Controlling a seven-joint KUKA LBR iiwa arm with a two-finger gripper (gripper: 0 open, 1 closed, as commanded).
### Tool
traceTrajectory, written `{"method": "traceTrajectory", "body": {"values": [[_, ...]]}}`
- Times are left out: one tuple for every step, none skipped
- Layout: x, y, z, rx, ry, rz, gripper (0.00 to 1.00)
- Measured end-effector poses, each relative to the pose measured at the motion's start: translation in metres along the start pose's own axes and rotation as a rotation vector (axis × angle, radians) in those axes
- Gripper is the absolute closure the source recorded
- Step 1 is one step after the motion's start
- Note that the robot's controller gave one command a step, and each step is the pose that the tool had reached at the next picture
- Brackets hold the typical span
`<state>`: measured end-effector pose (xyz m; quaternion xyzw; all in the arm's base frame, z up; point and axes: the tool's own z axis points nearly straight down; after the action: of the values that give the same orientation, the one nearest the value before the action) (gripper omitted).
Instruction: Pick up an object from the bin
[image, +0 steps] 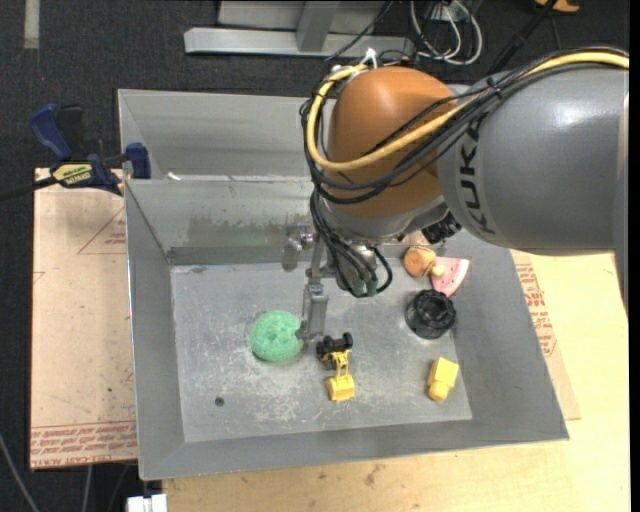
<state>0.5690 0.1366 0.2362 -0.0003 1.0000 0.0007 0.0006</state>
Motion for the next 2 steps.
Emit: {"method": "traceTrajectory", "body": {"values": [[-0.007, -0.017, 0.05, -0.001, -0.007, -0.021, 0.0], [-0.029, -0.022, 0.092, 0.0, -0.001, -0.217, 0.0]]}}
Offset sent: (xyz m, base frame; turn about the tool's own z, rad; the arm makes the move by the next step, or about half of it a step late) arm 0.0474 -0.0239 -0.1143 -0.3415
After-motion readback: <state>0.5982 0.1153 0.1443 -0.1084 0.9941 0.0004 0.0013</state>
